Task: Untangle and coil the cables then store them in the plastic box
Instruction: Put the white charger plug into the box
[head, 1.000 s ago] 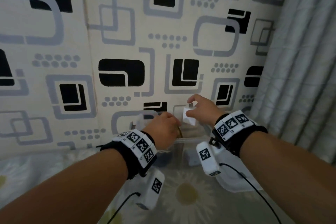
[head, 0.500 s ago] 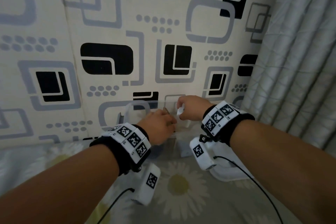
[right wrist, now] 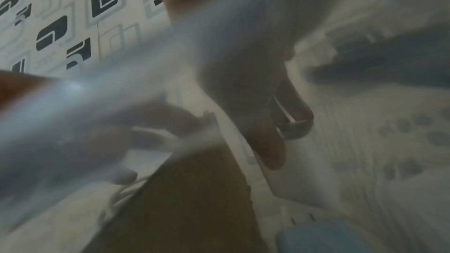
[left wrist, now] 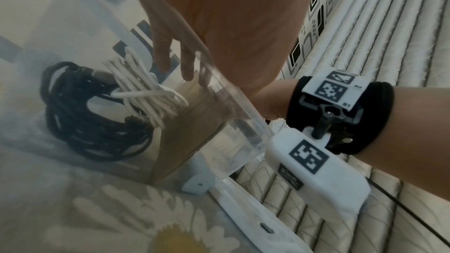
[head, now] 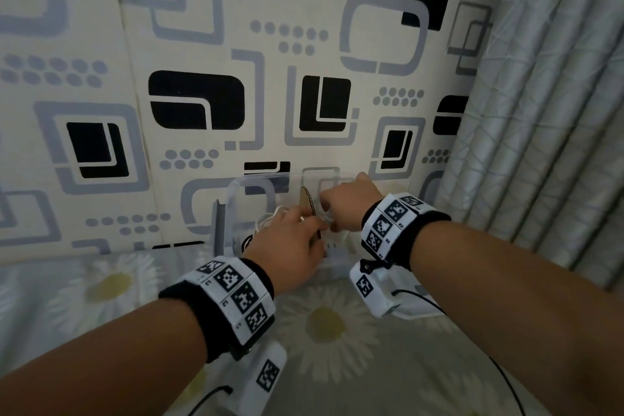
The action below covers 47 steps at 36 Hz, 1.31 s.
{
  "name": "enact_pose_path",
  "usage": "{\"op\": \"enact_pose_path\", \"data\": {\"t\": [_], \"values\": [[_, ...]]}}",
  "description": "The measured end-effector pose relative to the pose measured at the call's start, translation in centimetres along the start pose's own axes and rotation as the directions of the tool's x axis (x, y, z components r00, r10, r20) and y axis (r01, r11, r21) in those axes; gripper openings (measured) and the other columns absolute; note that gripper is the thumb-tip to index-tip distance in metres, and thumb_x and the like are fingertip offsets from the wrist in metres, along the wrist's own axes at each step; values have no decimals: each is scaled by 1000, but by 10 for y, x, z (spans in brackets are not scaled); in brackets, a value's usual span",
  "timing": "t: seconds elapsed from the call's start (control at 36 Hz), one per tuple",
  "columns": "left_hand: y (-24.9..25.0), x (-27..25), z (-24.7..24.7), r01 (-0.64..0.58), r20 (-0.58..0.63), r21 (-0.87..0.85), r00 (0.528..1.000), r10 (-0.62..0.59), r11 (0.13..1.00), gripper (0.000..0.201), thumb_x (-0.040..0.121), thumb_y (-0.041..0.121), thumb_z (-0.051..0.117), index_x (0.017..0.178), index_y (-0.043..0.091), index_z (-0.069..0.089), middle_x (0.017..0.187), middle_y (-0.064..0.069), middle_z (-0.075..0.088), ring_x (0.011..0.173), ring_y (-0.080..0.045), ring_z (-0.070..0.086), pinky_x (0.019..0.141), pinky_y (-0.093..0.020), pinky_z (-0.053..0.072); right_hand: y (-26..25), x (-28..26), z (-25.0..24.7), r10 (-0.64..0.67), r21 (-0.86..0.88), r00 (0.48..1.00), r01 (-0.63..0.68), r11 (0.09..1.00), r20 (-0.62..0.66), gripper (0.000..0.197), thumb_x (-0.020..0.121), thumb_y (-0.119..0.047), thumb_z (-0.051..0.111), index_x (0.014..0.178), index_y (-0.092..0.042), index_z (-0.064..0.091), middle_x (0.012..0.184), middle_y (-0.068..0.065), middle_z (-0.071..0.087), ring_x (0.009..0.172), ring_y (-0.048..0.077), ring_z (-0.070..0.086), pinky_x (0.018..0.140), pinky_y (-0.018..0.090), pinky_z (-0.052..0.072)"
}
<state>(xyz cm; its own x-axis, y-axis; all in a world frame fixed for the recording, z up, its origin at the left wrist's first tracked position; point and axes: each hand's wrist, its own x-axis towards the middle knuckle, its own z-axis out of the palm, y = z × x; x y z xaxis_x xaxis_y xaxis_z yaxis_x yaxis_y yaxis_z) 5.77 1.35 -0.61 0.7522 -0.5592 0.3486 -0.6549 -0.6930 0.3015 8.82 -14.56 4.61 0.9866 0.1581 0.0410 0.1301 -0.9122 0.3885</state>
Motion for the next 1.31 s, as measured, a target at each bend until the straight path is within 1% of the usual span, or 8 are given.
{"op": "enact_pose_path", "data": {"t": [0.14,0.31,0.47,0.58,0.75,0.97,1.19,1.31], "values": [[4,-5,-3,13,12,-4,1000,-13,1000,59,83,42,27,132,24,54,139,-5,45,127,-27,40,108,-40,34,-2,-3,3,-45,-89,999,42,995,-29,17,89,-27,60,104,-22,54,97,-5,67,92,20,62,98,39,24],[4,-6,-2,1,-8,-13,1000,-2,1000,38,97,30,44,133,24,54,142,-3,43,130,-26,37,109,-38,33,-2,-5,10,-85,-108,995,79,991,-50,11,91,-28,59,96,-22,52,92,-4,69,89,19,62,100,38,24],[2,1,-5,22,3,-22,1000,-22,1000,38,98,30,44,134,23,53,146,-2,40,131,-25,37,109,-41,34,6,-2,7,-56,-13,996,55,998,-74,35,84,-45,66,110,-24,56,100,-5,68,95,19,62,95,37,24],[0,9,-10,43,49,-7,998,-42,999,37,100,32,41,133,24,54,144,0,43,129,-23,39,107,-41,36,15,-1,3,-27,78,991,37,996,-128,26,87,-38,64,107,-23,57,106,-4,67,99,19,60,94,37,26],[-1,22,-18,29,91,9,995,-29,1000,34,100,27,39,128,19,58,134,-3,50,120,-25,48,100,-35,39,25,-3,-2,43,250,985,0,968,-169,21,92,-40,56,100,-21,60,99,-4,65,98,18,58,95,37,27],[-8,38,-23,80,99,37,992,-84,996,35,100,28,40,131,18,54,133,-5,50,119,-23,49,99,-32,38,37,-16,-7,106,476,984,-25,879,-143,19,91,-37,60,97,-19,64,102,-3,65,98,17,58,91,38,47],[-1,39,-26,95,9,-54,995,-94,994,34,96,23,50,130,19,55,136,-4,45,116,-21,52,97,-31,41,53,-34,-11,214,666,969,-80,742,-122,21,92,-34,59,99,-15,64,103,0,64,97,17,57,86,32,47],[14,41,-28,47,-58,-122,997,-54,991,31,95,24,53,125,21,57,135,-5,46,114,-23,53,99,-34,41,64,-46,-13,298,748,953,-155,645,-60,21,94,-35,55,105,-18,59,102,-1,58,88,15,56,75,30,47]]}}
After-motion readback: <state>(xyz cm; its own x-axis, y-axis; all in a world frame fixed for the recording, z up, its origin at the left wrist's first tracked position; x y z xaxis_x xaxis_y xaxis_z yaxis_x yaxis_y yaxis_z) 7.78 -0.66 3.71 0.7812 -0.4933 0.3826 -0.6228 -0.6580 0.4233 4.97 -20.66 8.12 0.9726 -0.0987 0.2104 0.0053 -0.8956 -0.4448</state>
